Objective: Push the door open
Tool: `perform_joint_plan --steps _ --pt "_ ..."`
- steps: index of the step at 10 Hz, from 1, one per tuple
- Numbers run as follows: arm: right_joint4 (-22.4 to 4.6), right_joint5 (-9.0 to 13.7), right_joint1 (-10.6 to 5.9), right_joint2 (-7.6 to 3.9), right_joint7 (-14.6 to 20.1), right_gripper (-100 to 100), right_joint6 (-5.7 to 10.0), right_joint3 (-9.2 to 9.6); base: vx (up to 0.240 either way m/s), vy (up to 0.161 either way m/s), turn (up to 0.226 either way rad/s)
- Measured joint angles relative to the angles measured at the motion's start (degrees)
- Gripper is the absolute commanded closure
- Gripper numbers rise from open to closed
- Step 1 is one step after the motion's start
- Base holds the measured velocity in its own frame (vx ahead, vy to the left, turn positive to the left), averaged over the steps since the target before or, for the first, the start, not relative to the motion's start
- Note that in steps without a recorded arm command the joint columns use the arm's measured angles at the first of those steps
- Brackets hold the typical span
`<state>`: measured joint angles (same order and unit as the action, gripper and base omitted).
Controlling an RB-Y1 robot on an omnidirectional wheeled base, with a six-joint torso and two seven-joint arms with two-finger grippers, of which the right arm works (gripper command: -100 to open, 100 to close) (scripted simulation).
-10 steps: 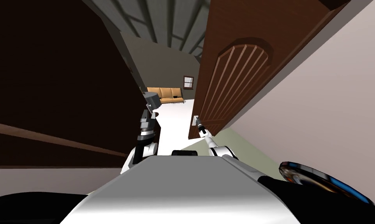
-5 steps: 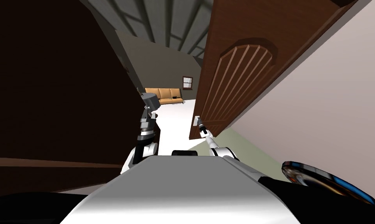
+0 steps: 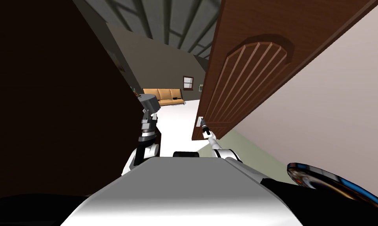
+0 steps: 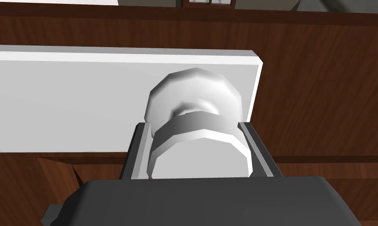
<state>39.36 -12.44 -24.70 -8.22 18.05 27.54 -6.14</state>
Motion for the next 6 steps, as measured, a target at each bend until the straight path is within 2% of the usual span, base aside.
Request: perform_joint_plan --steps 3,5,6 --pt "-1.79 0.93 -0.59 -0.35 -1.68 100 0.52 -2.45 0.178 0.146 -0.075" --pt "1.36 1.27 1.26 -0.67 -1.86 100 -1.02 -3.09 0.137 0.126 -0.054" --pt "0.25 1.51 0.46 -0.99 -2.05 100 -0.79 -3.64 0.135 0.108 -0.044"
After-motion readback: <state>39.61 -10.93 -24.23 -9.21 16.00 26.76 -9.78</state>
